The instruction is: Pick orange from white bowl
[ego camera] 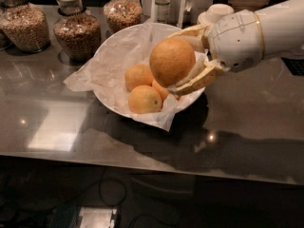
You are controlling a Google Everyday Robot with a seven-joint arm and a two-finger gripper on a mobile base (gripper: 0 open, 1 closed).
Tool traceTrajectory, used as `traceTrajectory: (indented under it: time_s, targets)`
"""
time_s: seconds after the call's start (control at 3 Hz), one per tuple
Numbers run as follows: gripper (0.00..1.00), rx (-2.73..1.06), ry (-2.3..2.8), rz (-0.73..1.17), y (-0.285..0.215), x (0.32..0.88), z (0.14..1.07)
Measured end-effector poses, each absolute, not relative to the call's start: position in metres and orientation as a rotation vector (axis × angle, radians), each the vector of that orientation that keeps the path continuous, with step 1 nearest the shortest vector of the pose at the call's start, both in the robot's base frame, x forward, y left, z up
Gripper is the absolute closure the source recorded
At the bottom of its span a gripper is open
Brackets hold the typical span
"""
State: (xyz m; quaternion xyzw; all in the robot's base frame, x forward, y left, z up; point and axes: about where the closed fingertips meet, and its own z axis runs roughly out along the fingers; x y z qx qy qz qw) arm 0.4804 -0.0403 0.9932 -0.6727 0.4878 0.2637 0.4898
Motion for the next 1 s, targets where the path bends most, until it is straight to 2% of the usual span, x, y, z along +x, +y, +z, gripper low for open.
traceTrajectory:
  time_s: [0.67,1.0]
  targets:
    - [1.00,-1.645,1.127,0.439,-0.049,0.386,1.051]
    - [1.00,-1.645,1.127,0.439,-0.049,0.386,1.051]
